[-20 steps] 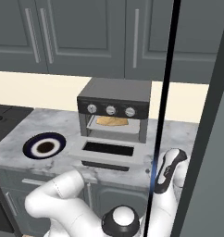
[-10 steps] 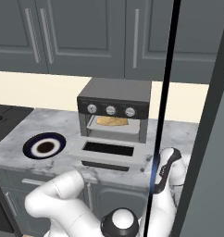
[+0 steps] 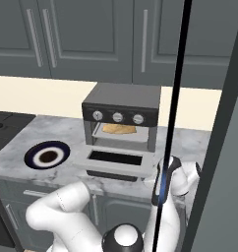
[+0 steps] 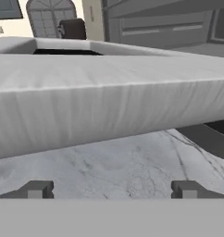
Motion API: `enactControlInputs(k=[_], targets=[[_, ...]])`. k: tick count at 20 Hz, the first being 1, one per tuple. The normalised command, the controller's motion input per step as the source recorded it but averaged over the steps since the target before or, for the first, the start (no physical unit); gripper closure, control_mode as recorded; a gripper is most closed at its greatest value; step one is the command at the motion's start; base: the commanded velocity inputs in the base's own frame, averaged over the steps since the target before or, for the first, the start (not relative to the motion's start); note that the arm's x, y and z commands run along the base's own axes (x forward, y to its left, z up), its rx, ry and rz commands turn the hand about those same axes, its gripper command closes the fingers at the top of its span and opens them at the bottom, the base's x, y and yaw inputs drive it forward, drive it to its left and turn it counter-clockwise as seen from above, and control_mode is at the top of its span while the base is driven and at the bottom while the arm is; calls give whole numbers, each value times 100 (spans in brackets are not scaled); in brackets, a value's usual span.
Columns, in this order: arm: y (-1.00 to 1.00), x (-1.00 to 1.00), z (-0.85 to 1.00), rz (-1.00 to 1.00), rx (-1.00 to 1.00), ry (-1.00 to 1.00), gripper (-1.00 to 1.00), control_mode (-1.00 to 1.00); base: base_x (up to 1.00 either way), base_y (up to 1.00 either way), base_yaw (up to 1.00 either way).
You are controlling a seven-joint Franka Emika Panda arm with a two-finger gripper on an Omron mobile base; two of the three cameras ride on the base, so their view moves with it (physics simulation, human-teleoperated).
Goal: Pull the toaster oven rack outwards. Pick up the baguette from the plate and place it on the toaster oven rack. Close the toaster oven door fully and set the temperature to the lowest setting.
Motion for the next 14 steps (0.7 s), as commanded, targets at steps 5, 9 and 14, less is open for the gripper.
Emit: enactControlInputs(k=[5,9,14], targets=[[14,-28,-15,-1,1,2,-100,-100,0,0,0],[11,-22,6,-6,1,0,-100,-100,0,0,0],[53,-3,44,-10,0,1,-100,-100,0,0,0]])
